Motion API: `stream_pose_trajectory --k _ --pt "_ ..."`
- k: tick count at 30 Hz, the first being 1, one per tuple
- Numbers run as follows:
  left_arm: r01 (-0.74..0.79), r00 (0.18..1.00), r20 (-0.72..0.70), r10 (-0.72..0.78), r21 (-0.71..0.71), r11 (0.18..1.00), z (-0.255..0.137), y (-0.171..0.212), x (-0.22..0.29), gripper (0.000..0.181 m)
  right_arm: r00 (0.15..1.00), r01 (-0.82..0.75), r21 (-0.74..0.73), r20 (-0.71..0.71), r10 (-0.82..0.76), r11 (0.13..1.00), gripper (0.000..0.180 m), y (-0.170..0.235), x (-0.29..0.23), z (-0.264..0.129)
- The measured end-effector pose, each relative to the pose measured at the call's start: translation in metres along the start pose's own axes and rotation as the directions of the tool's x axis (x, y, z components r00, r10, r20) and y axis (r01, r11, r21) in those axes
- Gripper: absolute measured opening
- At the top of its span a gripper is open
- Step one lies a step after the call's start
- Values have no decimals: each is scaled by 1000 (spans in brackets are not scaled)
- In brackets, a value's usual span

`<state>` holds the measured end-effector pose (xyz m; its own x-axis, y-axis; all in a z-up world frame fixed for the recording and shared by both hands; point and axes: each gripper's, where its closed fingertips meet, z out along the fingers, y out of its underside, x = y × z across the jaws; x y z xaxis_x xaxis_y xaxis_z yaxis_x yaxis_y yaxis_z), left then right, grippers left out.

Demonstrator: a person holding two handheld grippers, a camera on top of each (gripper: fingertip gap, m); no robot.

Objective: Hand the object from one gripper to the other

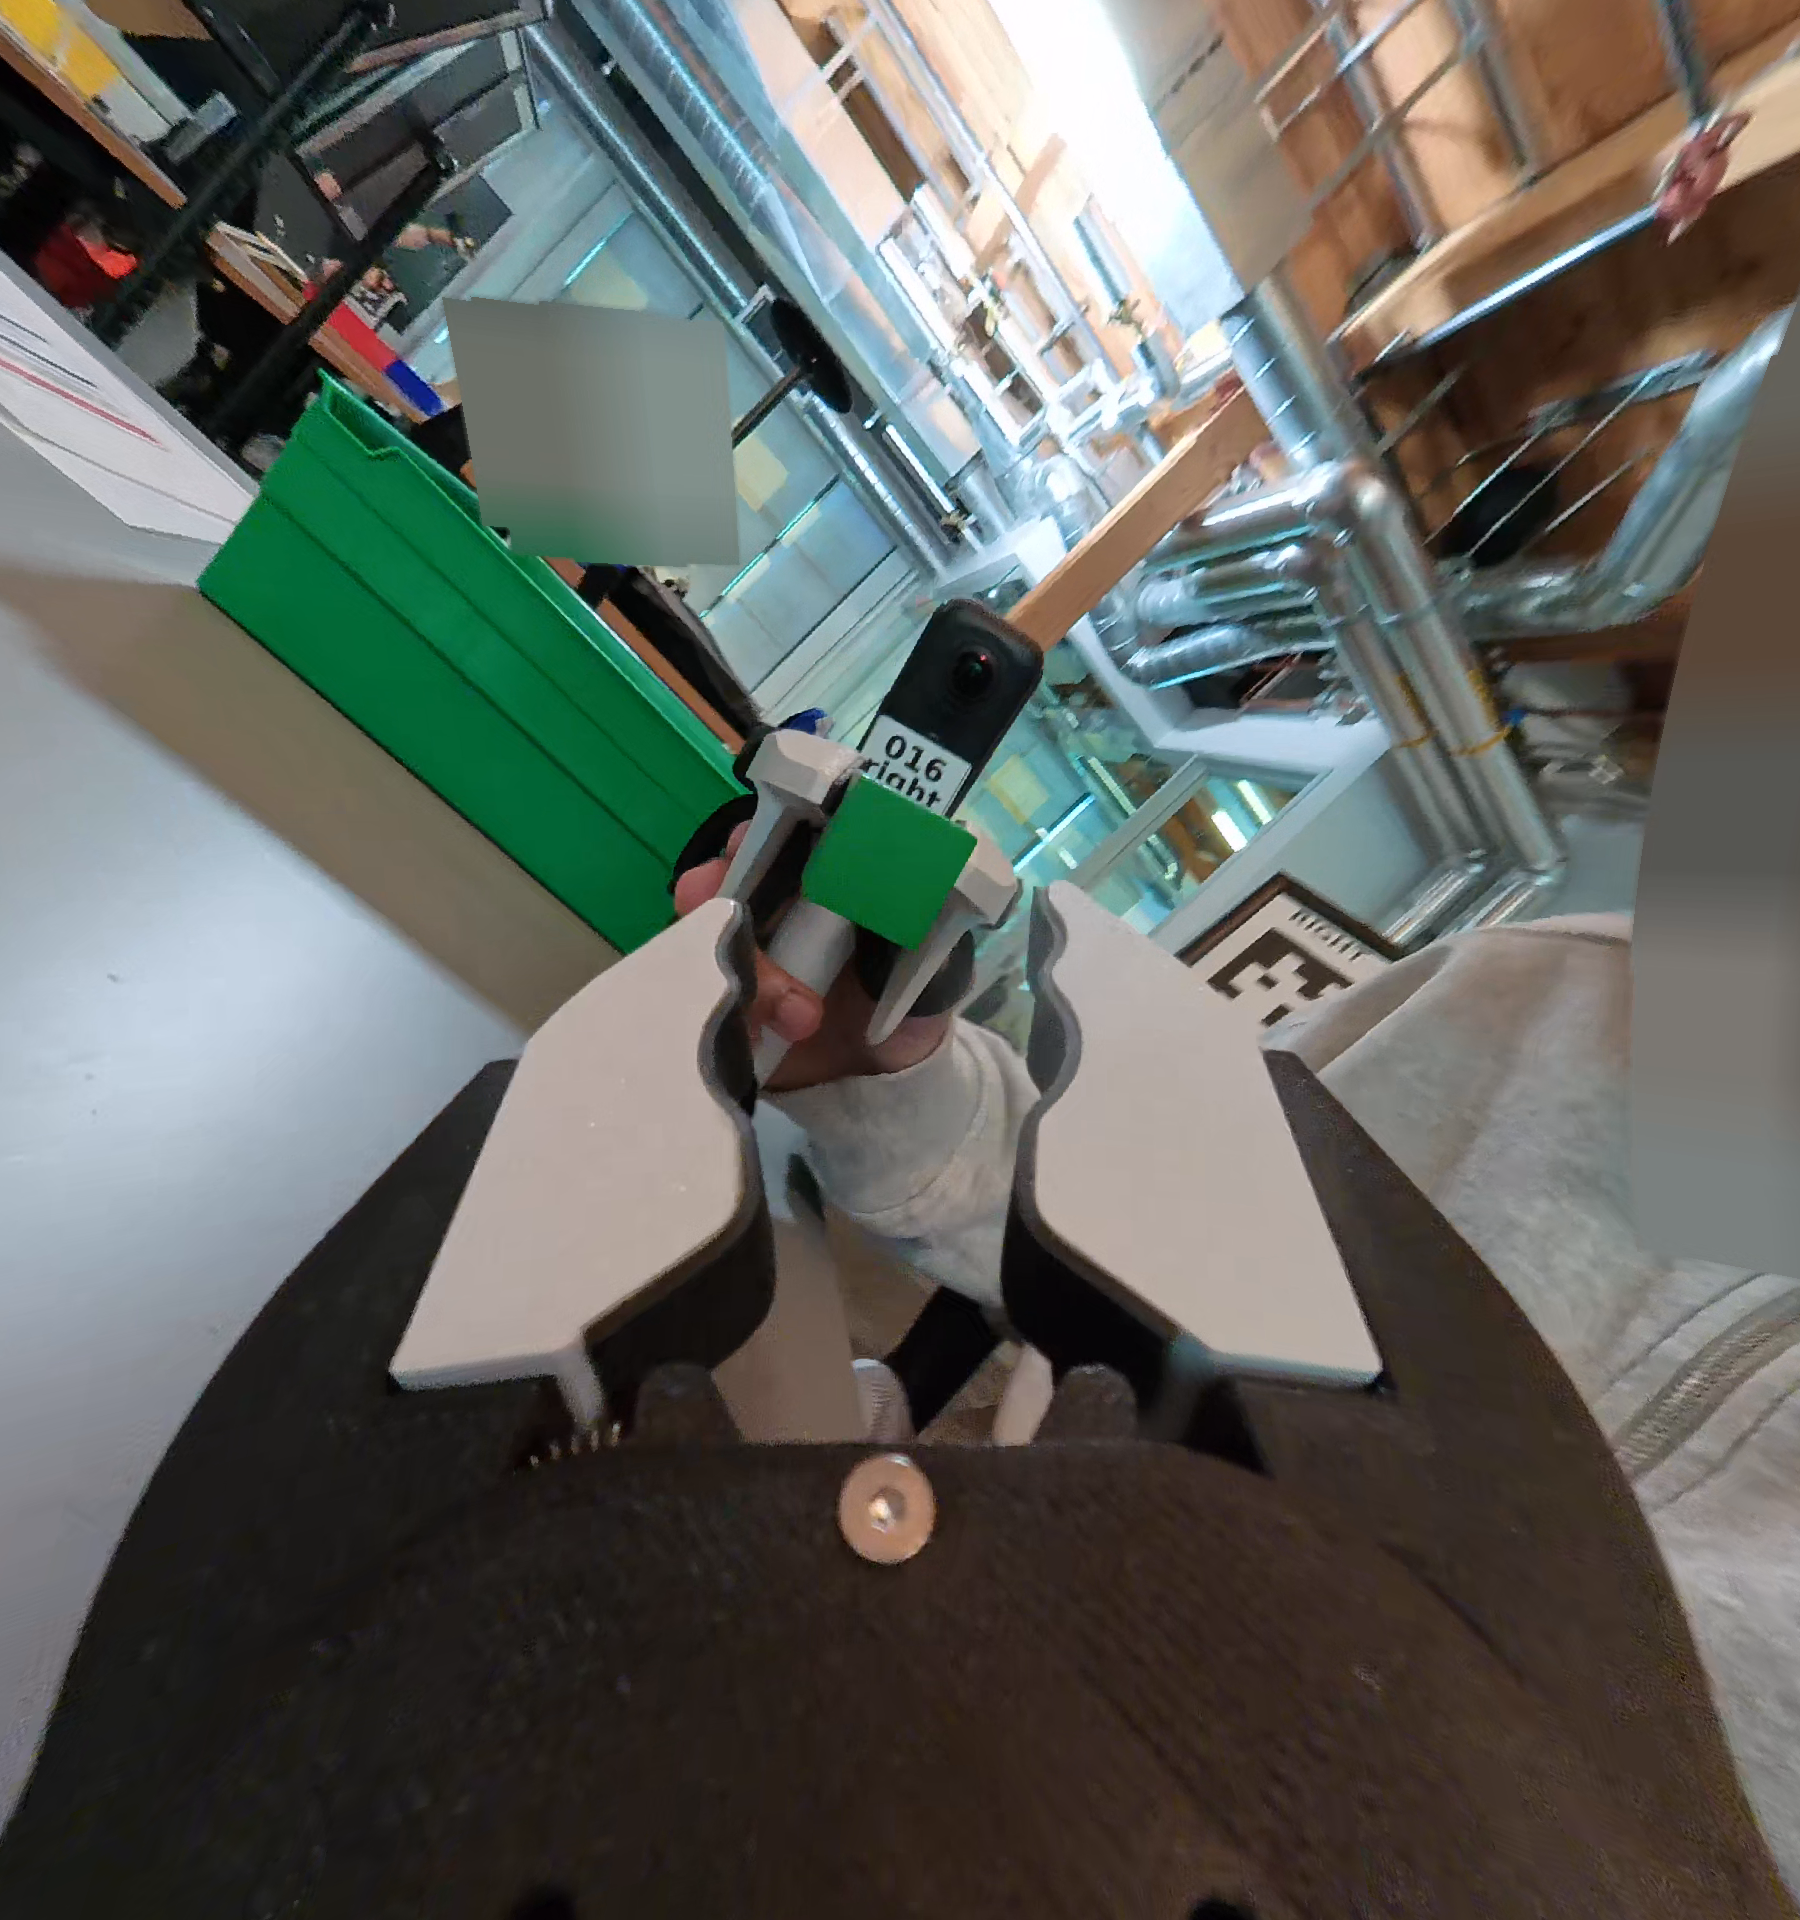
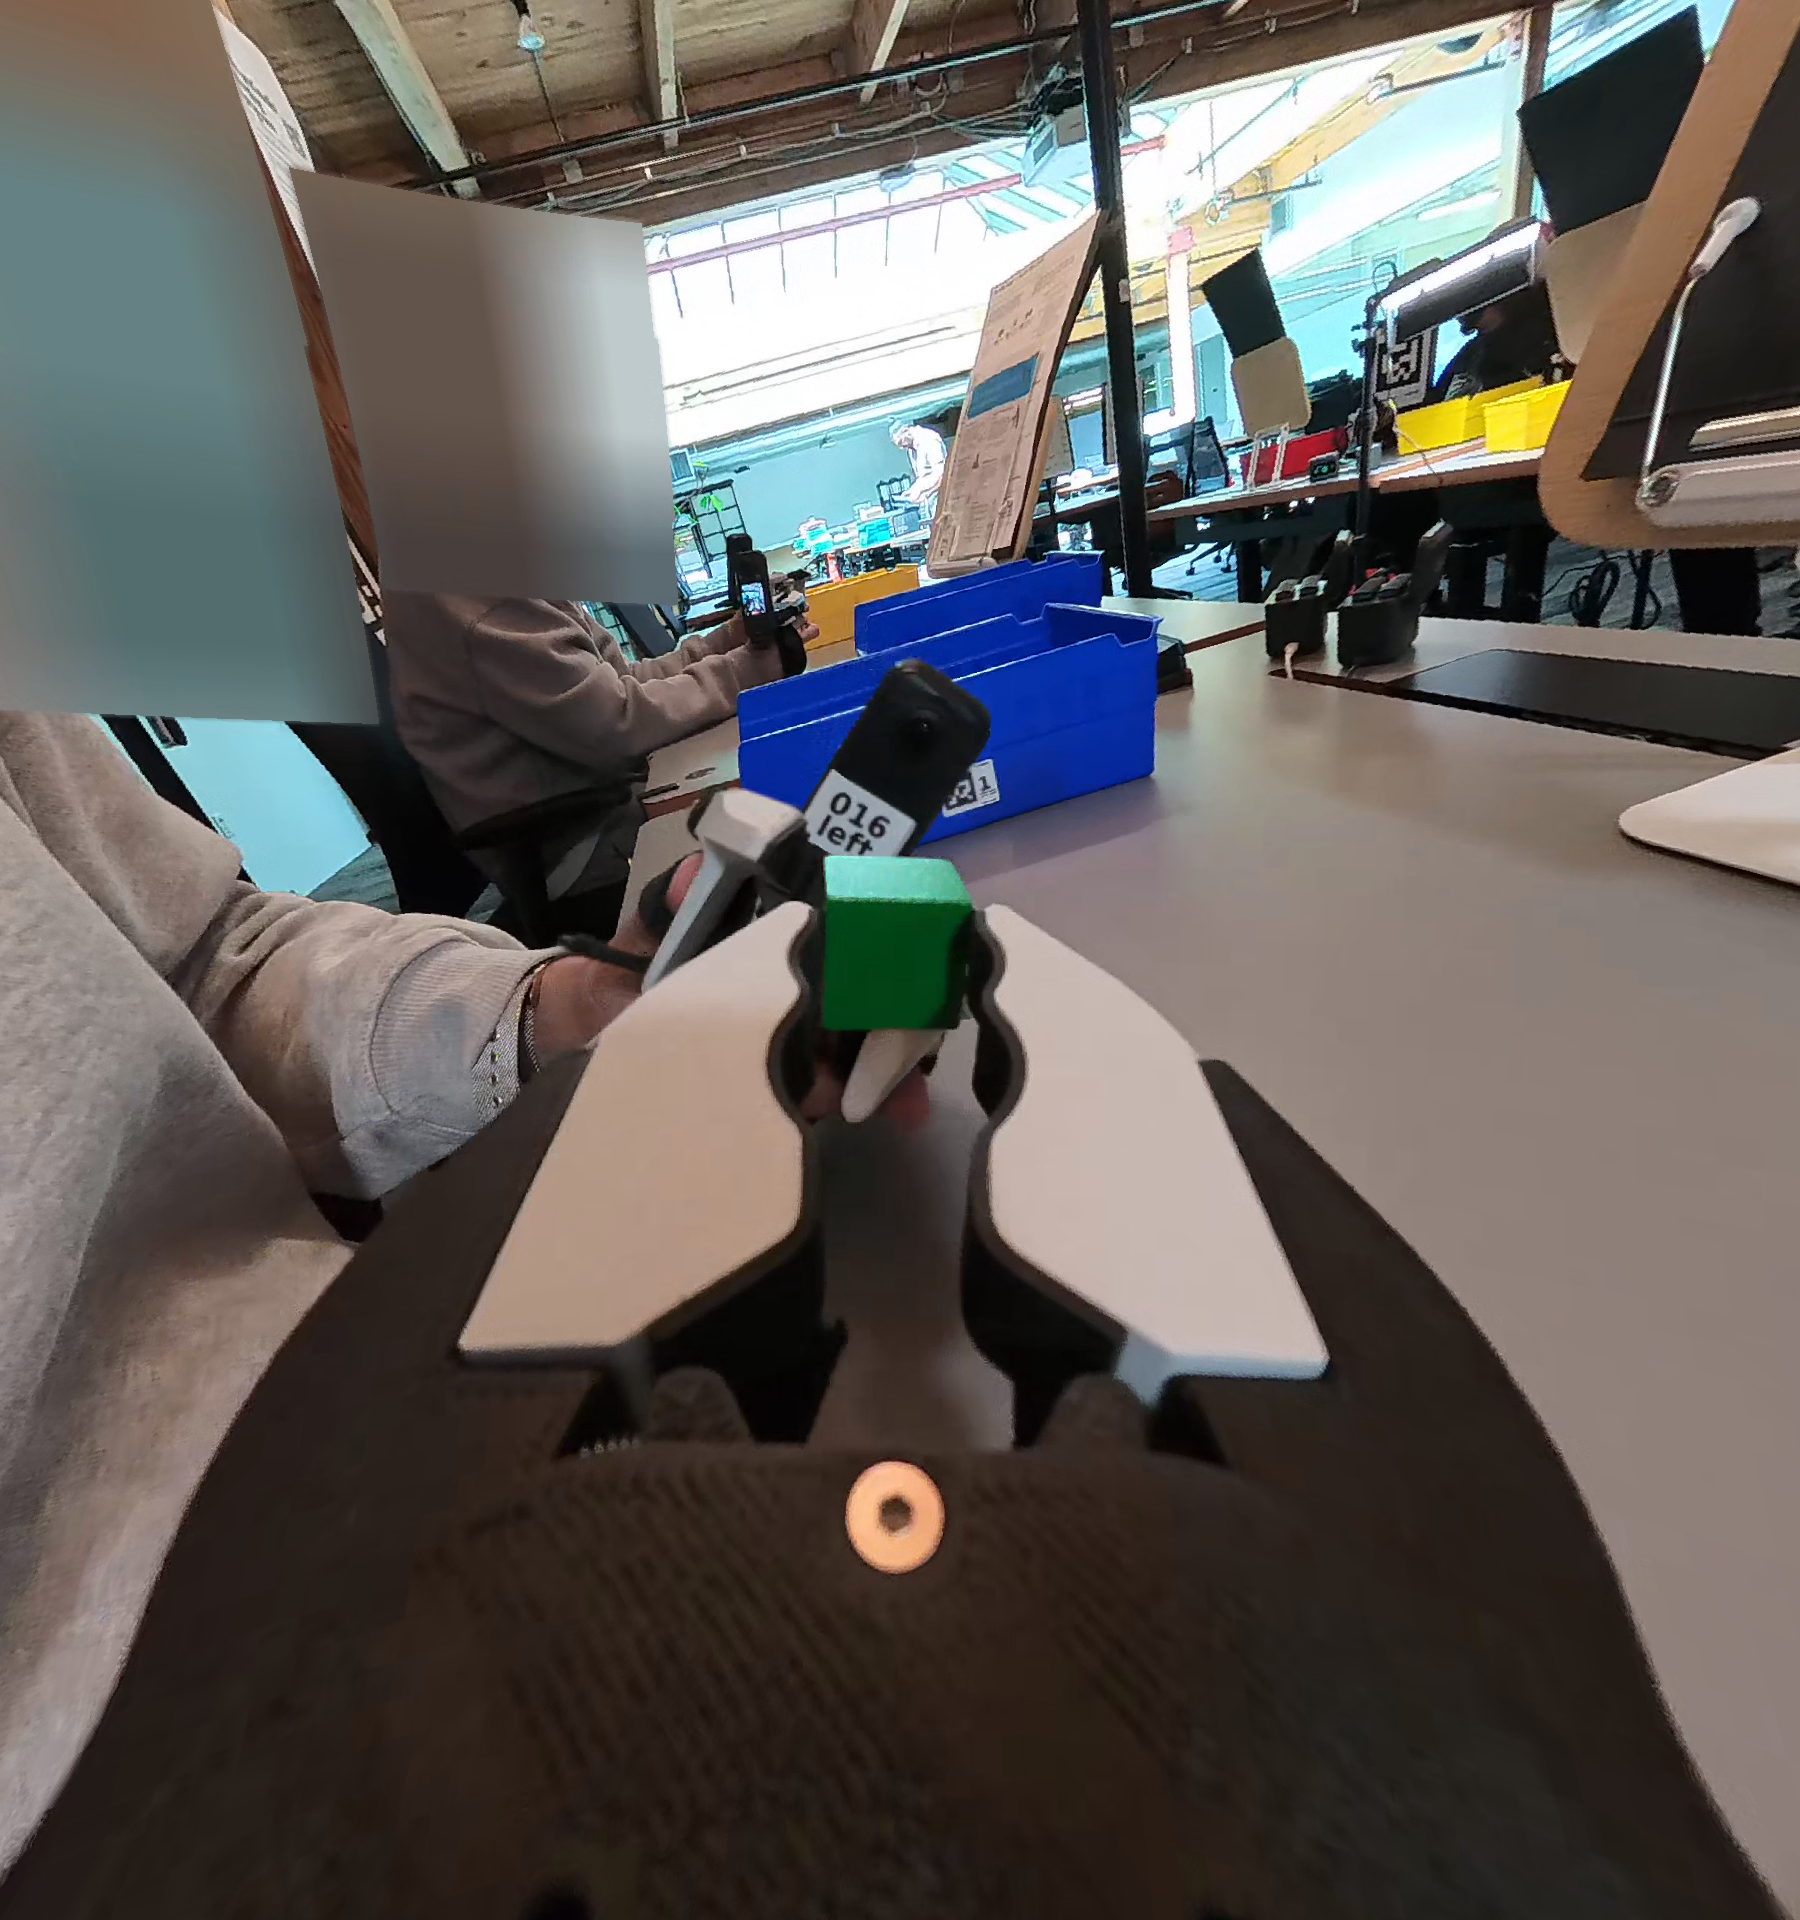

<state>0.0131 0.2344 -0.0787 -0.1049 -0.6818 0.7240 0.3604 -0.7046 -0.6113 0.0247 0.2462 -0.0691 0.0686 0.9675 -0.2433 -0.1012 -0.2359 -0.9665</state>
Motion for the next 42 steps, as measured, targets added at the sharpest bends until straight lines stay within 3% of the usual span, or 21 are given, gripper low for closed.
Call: stream_pose_trajectory --k 7,18,30,37,42 --pt "180 981 -71 -180 -7 984 -2 3 -1 43 999 51 -17 -6 -52 999 27 3 -1 2" --pt "58 998 -8 -57 39 998 -5 -6 -4 38 1000 -16 -3 -13 16 1000 27 2 3 0" --pt "-244 961 130 246 -33 969 -1 -4 -2 42 995 -97 -32 28 98 995 27 7 -1 3" --pt "34 999 36 -33 -12 999 -3 0 -6 41 999 -54 -32 4 54 998 27 7 1 2" --pt "302 950 -67 -306 -63 951 0 12 -6 43 993 110 -28 -33 -111 994 27 5 2 2"
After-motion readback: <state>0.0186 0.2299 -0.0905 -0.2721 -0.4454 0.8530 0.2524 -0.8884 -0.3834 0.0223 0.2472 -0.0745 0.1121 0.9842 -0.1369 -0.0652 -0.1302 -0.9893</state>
